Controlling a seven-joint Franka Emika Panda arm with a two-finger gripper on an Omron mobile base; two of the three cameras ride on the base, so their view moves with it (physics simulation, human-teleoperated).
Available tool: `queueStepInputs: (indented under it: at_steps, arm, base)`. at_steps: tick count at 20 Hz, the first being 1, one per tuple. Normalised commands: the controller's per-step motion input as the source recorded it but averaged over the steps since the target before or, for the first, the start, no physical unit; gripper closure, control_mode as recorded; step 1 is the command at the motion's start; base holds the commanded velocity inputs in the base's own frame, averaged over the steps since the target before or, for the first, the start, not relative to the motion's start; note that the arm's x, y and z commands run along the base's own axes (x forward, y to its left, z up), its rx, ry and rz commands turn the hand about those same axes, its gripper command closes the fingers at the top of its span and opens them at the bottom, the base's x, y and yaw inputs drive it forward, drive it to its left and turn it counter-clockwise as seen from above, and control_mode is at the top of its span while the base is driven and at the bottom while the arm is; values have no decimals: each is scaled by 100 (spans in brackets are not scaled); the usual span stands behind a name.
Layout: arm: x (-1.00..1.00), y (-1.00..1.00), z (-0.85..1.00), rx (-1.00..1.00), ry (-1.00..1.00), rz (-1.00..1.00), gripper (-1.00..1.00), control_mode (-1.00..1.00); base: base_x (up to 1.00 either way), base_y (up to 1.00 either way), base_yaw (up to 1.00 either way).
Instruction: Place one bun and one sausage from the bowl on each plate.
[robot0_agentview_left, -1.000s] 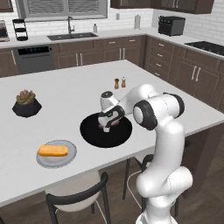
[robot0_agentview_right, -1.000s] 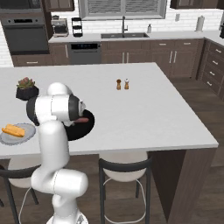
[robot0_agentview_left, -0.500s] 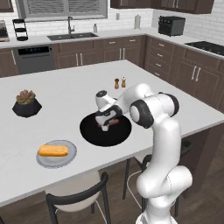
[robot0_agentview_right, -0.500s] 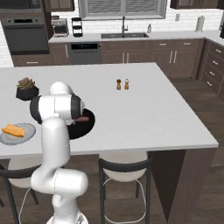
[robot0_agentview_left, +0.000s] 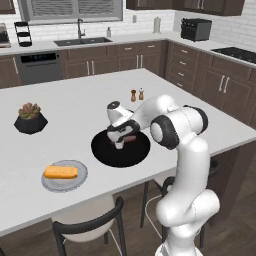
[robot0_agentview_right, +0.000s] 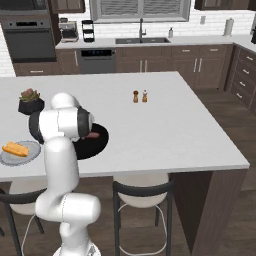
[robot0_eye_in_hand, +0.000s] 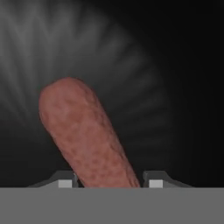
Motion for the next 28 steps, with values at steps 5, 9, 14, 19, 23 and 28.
queueStepInputs:
  at_steps: [5, 9, 14, 19, 23, 28]
  arm:
    - [-98, 30, 100, 0, -24, 0, 100, -100]
    - [-90, 91, 99, 3, -6, 0, 100, -100]
    - [-61, 100, 99, 3, 1, 0, 100, -100]
    - [-20, 100, 60, 3, 18, 0, 100, -100]
    - [-13, 100, -28, 7, 34, -5, 100, -100]
    - [-13, 86, -79, 9, 35, 3, 100, -100]
  base:
    - [0, 0, 0]
    - [0, 0, 0]
    - [0, 0, 0]
    - [0, 0, 0]
    - [0, 0, 0]
    - [0, 0, 0]
